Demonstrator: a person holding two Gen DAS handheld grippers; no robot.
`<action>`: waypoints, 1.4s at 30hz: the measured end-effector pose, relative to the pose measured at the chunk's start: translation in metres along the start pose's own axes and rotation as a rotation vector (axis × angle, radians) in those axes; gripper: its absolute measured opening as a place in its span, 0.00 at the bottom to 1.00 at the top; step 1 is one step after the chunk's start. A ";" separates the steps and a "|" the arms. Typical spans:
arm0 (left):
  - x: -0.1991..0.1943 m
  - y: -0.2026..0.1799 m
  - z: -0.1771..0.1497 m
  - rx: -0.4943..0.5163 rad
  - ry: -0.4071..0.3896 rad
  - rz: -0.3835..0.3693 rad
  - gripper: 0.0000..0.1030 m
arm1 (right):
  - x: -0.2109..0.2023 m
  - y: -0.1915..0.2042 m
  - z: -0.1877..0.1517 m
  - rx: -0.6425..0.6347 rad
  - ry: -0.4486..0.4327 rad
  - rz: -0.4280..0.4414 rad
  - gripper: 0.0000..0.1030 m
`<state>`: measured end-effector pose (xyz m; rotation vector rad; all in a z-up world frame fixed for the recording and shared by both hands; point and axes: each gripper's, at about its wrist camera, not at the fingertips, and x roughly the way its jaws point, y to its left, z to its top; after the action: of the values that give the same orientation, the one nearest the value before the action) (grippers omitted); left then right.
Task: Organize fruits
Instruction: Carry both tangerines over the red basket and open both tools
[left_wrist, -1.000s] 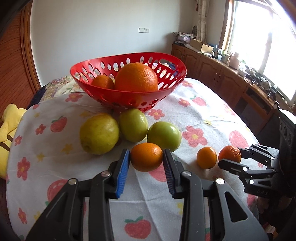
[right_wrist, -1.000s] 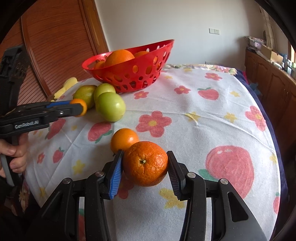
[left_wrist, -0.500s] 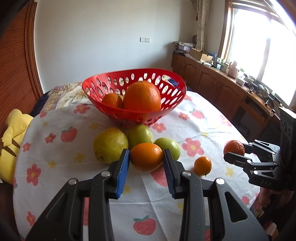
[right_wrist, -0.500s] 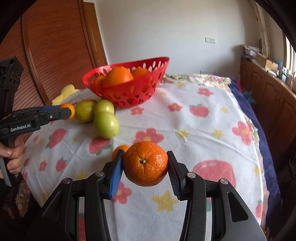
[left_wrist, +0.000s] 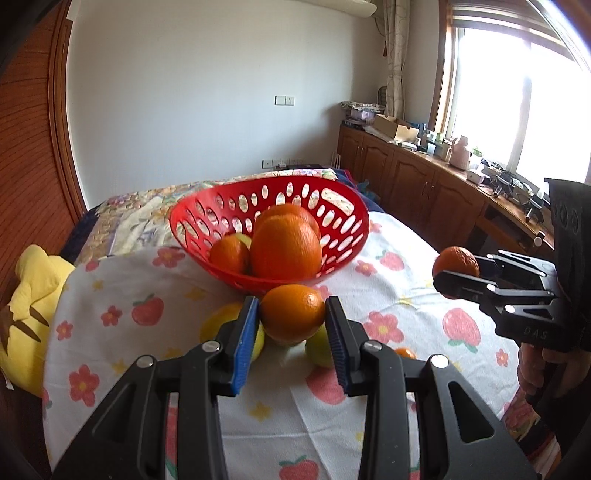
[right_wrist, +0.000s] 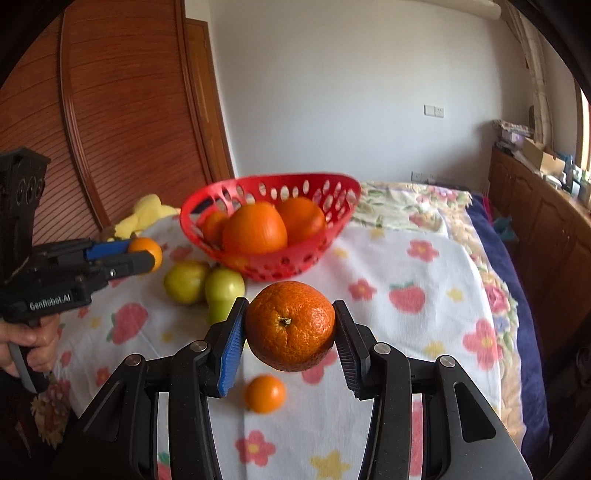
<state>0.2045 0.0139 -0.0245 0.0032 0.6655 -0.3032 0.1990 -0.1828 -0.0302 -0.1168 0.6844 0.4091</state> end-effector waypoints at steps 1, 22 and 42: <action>0.000 0.001 0.003 0.001 -0.005 0.001 0.34 | 0.002 0.001 0.006 -0.008 -0.004 0.000 0.45; 0.039 0.036 0.056 0.002 -0.058 0.011 0.34 | 0.069 0.000 0.077 -0.113 0.003 -0.011 0.45; 0.073 0.050 0.075 0.005 -0.039 0.028 0.34 | 0.113 -0.003 0.071 -0.135 0.079 -0.005 0.45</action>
<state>0.3186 0.0345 -0.0143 0.0118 0.6259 -0.2777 0.3210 -0.1316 -0.0468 -0.2634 0.7344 0.4478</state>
